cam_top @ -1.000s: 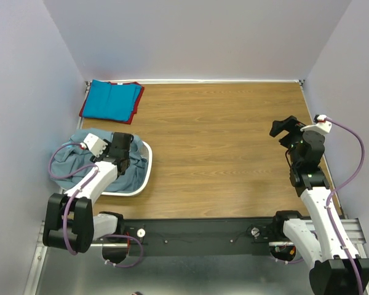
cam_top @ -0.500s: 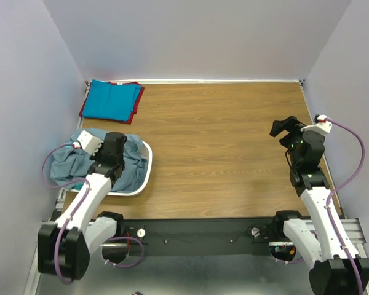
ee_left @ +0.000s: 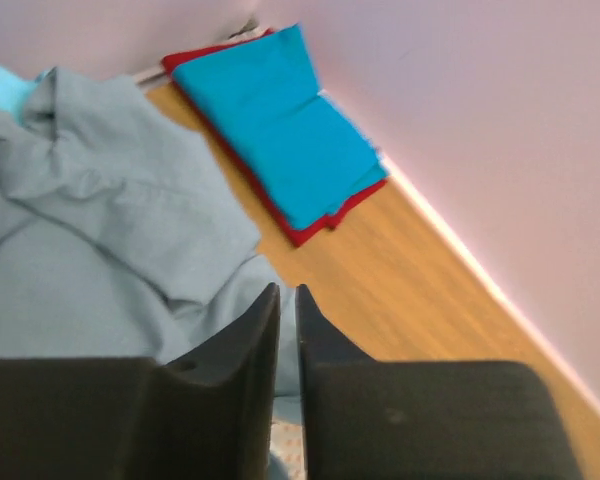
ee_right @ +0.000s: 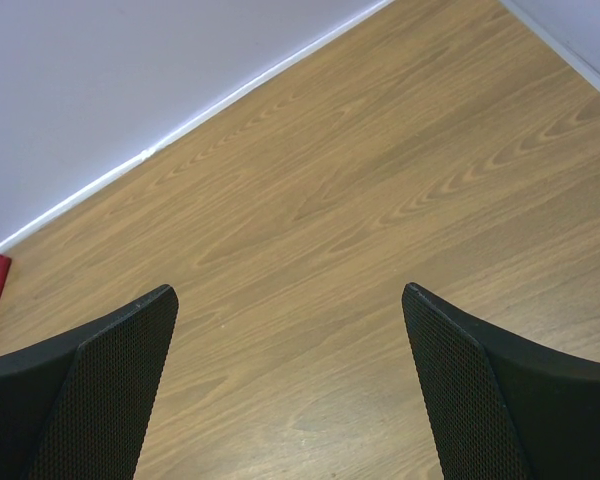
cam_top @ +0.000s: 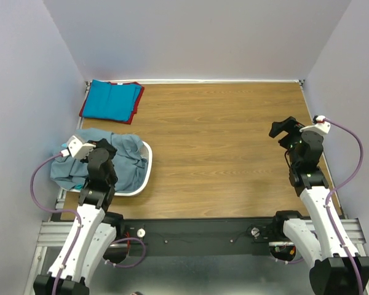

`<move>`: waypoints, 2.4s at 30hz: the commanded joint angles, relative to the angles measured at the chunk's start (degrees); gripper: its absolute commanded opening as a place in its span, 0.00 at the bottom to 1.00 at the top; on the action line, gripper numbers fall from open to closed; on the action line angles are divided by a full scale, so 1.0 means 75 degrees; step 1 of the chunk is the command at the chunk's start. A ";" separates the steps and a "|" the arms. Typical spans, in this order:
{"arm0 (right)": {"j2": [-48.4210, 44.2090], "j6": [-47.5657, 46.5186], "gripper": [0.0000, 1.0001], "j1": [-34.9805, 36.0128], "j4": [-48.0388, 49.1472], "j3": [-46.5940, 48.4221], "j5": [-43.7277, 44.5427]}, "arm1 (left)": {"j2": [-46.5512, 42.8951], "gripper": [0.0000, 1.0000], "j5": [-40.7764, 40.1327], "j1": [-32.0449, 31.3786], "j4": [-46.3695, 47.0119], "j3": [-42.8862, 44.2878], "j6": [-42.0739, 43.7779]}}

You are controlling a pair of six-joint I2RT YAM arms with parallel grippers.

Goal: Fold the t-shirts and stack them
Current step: Grab the tshirt from the pile, then move the tshirt to the center of the board

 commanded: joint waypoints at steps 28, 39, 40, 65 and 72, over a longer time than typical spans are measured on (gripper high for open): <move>0.0191 0.0191 1.00 0.0002 0.0039 -0.0121 -0.0243 | 0.3431 0.61 -0.0292 0.0451 -0.1291 0.0079 -0.2377; -0.0020 0.0109 1.00 0.0014 0.0027 -0.0156 -0.0137 | 0.2858 0.21 0.0002 0.0463 -0.0527 -0.0414 -0.1886; -0.0032 0.0109 1.00 0.0002 0.0039 -0.0168 -0.0149 | 0.2741 0.20 0.0037 0.0463 -0.0492 -0.0414 -0.1769; 0.0039 0.0144 1.00 0.0002 0.0039 -0.0121 -0.0418 | 0.0779 0.00 0.7359 0.0428 0.2670 0.2652 0.2464; 0.0109 0.0167 1.00 0.0002 0.0027 -0.0121 -0.0418 | 0.2256 0.00 0.9068 -0.0554 0.3852 0.4820 0.1925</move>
